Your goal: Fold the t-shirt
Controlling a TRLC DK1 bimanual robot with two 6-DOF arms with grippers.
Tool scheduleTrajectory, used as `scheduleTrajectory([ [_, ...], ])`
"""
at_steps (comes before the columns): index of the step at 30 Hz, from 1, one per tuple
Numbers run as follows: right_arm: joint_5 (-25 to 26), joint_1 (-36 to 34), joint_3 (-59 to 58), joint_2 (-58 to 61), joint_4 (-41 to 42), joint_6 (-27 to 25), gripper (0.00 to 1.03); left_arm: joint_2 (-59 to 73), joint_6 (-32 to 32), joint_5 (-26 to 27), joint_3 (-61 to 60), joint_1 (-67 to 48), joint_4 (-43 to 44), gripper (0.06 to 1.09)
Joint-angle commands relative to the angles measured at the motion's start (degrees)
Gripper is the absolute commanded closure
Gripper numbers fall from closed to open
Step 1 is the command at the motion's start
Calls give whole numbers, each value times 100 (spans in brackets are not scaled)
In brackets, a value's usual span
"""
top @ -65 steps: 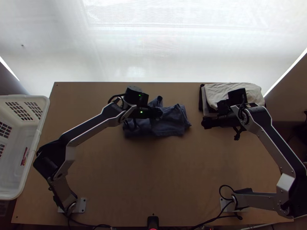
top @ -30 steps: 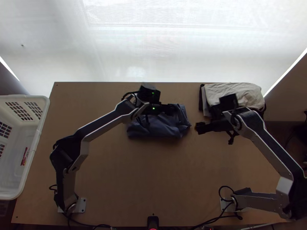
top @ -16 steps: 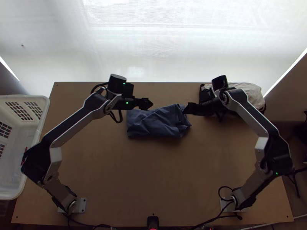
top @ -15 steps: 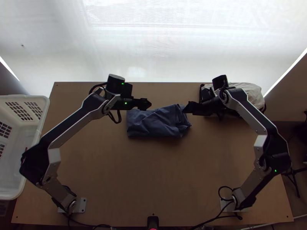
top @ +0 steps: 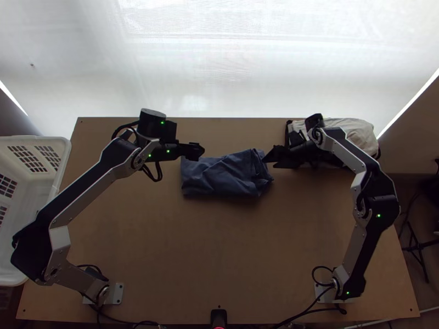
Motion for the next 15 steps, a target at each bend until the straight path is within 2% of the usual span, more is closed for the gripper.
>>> scheduleTrajectory([
  [1, -83, 44, -74, 211, -33, -525, 5, -156, 24, -136, -134, 9, -74, 10],
  [5, -74, 114, -83, 211, -33, -710, 5, -217, 32, -145, -178, 9, -74, 10],
  [15, -74, 492, 49, 414, 55, -692, 5, -279, 15, -163, -240, -8, -83, 10],
])
